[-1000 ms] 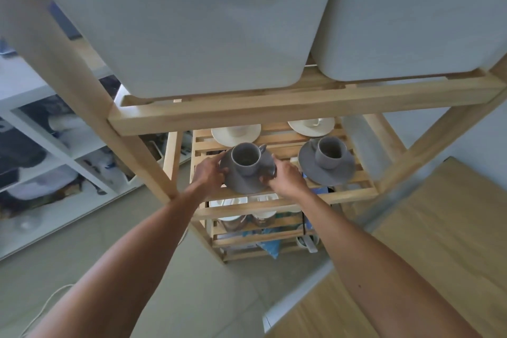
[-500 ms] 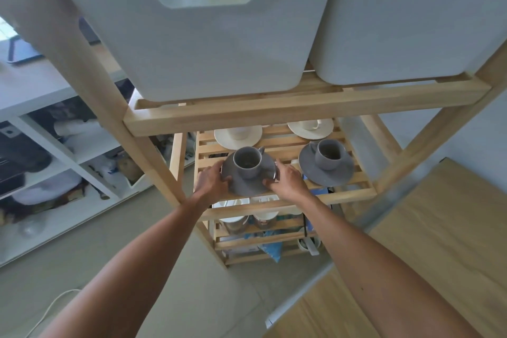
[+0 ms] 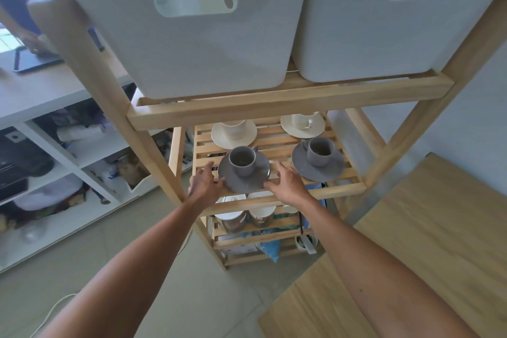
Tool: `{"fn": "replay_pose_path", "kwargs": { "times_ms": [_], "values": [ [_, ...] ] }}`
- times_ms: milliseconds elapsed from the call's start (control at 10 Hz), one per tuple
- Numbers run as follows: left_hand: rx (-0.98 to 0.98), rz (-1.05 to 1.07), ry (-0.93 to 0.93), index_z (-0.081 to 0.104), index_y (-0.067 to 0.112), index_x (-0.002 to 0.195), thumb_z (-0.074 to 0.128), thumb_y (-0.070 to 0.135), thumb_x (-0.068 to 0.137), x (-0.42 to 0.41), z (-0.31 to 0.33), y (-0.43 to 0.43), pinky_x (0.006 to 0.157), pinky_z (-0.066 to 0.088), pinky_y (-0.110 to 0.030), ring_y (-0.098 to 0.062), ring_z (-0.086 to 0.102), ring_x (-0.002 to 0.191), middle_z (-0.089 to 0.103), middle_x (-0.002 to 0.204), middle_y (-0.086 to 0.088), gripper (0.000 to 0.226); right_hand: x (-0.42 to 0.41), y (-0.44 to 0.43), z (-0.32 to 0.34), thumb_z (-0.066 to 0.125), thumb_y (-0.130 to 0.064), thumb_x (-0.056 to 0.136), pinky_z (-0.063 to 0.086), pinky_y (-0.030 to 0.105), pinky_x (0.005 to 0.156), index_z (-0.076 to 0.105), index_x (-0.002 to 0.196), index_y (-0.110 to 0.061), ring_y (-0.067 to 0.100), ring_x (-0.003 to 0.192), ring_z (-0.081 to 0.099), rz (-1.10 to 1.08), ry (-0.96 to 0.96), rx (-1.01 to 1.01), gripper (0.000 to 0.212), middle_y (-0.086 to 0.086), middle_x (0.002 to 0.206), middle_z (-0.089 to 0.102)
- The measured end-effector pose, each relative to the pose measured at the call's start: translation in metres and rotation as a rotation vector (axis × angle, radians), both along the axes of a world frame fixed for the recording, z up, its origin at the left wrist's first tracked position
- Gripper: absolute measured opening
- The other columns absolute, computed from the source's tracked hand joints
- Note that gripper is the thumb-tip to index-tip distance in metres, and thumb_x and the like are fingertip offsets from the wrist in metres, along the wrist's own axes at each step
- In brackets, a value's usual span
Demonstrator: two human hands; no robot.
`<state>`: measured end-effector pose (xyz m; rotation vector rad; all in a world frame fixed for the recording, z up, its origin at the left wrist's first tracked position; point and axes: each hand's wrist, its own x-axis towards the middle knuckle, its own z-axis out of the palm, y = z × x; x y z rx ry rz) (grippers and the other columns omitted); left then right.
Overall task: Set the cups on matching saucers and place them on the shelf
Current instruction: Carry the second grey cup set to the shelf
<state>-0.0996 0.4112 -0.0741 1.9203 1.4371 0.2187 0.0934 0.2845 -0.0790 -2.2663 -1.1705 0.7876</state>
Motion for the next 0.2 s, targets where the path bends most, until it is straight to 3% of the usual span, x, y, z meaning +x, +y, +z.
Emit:
{"fn": "replay_pose_path", "kwargs": {
  "times_ms": [100,200],
  "values": [
    [0.011,-0.008,-0.009,0.027,0.025,0.149,0.061,0.036,0.091,-0.005,0.001,-0.008,0.106,0.042,-0.053,-0.034,0.04,0.134,0.036,0.15,-0.015,0.068,-0.002,-0.015,0.008,0.063,-0.043,0.09,0.036,0.046,0.111,0.018,0.156,-0.019,0.031,0.142,0.034,0.018,-0.016,-0.004,0.083,0.014,0.154,0.035],
    [0.067,-0.056,-0.022,0.031,0.023,0.147,0.063,0.035,0.09,-0.011,0.007,-0.023,0.107,0.042,-0.051,-0.034,0.042,0.132,0.041,0.147,-0.015,0.066,-0.007,-0.038,0.024,0.063,-0.043,0.091,0.031,0.046,0.115,0.016,0.157,-0.02,0.03,0.147,0.026,0.042,-0.025,-0.005,0.084,0.012,0.159,0.028]
  ]
}}
